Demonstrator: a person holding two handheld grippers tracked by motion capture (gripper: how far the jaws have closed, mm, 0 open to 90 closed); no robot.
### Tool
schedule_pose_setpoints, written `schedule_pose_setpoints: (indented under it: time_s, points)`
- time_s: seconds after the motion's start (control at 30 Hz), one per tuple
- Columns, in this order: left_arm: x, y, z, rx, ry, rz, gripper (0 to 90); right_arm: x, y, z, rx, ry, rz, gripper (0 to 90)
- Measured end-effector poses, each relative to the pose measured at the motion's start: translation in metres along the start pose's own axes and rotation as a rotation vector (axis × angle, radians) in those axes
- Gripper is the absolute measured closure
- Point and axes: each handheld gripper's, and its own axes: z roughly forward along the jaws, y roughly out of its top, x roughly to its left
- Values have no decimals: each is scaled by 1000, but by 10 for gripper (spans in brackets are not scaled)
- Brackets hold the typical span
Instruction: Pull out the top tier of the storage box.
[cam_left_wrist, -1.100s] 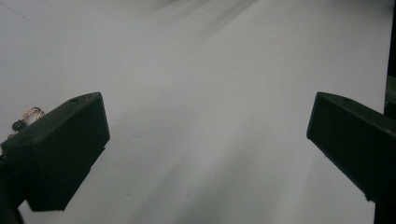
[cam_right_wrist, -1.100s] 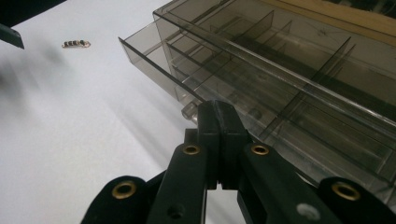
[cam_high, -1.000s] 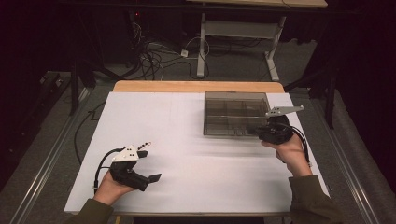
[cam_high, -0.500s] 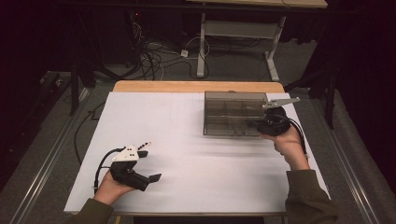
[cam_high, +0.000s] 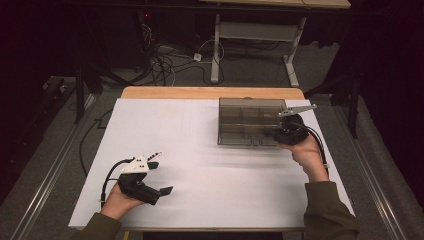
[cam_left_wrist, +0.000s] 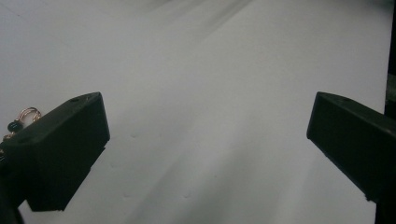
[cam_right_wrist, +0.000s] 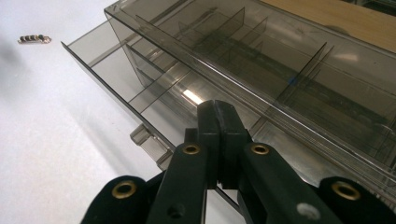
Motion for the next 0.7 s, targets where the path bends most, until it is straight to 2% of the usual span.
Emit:
schedule_pose_setpoints:
  time_s: [0.7]
  points:
    - [-1, -1, -1, 0, 1, 2, 0, 0, -5, 8, 21, 5, 7, 900]
